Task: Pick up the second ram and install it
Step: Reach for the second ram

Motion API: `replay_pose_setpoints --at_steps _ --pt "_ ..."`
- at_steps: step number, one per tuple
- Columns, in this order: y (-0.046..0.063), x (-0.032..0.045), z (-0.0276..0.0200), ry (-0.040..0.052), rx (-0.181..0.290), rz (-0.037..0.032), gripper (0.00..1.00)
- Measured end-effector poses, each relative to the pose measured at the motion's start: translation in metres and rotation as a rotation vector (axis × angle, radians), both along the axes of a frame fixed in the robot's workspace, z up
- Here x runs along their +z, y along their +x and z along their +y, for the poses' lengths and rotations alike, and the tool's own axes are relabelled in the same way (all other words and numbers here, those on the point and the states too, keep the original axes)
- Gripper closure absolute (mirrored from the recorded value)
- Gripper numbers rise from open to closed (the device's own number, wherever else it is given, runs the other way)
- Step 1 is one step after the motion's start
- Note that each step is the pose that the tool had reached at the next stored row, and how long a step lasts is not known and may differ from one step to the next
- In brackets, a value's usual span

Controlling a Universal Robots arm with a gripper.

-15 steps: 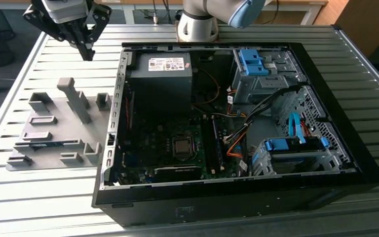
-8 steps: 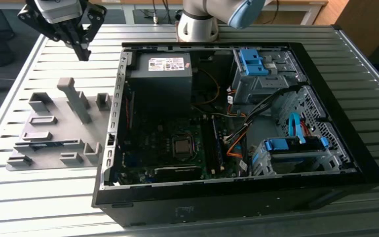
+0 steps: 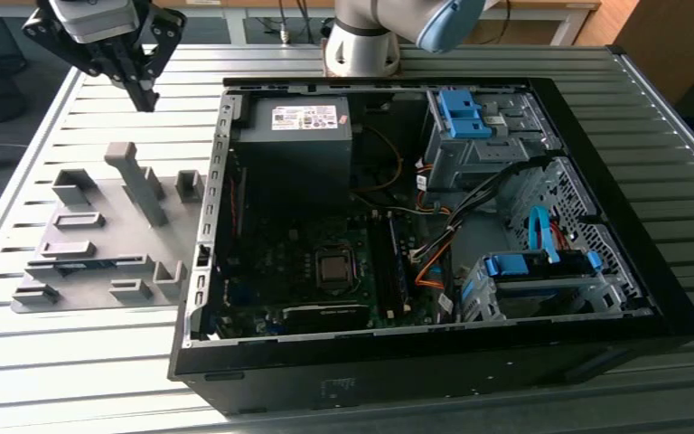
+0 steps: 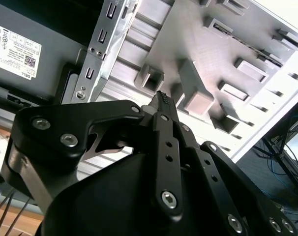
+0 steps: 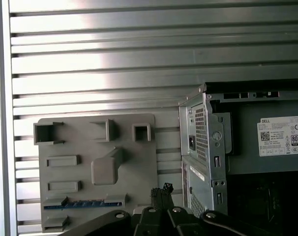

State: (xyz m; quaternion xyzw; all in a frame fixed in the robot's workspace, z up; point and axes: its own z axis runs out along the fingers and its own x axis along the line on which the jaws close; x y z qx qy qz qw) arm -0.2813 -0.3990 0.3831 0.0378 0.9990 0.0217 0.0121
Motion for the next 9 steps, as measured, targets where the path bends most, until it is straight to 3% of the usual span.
replay_pose_setpoints --at_steps 9 --pt "-0.0094 -0.0001 0.0000 0.0000 0.000 0.0000 0.89"
